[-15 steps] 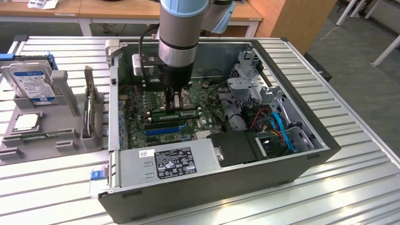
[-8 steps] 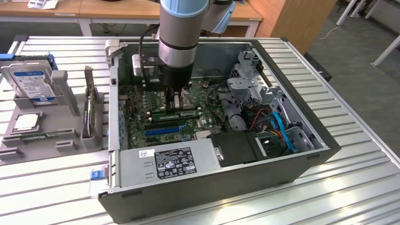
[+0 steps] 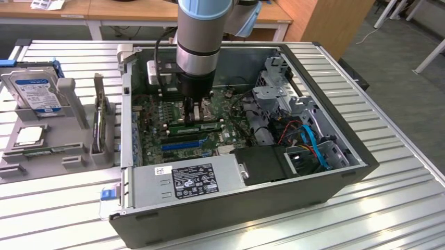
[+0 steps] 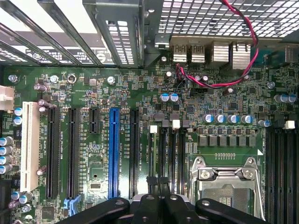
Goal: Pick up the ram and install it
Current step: 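Press down the ram until it locks into place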
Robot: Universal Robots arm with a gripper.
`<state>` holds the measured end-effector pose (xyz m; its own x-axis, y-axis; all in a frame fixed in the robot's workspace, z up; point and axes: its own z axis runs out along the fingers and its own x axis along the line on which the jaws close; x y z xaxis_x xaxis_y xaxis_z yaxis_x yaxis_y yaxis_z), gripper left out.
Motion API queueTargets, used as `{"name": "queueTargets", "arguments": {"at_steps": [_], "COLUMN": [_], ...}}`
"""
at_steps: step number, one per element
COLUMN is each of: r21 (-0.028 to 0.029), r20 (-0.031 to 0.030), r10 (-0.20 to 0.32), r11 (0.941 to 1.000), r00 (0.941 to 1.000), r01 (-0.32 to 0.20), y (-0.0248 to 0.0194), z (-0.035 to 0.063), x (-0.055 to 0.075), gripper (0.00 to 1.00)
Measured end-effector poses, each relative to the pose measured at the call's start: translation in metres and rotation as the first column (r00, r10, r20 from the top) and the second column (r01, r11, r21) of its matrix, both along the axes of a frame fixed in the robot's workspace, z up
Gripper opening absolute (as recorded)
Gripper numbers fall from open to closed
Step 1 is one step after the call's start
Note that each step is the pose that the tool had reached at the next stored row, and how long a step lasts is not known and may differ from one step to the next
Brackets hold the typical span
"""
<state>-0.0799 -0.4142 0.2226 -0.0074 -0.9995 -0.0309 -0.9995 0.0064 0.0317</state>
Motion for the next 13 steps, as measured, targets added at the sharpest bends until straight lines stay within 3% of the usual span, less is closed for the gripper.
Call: {"name": "queueTargets", "arguments": {"at_steps": [6, 13], "r21": [0.0015, 0.0001], "r20": [0.0010, 0.0000], "r10": [0.000, 0.000], "r11": [1.0000, 1.0000], "r00": [1.0000, 1.0000], "r01": [0.000, 0.000], "y": [0.0002, 0.0000], "z": [0.0016, 0.0144], "x": [0.000, 0.000], "gripper": [0.10, 0.10]}}
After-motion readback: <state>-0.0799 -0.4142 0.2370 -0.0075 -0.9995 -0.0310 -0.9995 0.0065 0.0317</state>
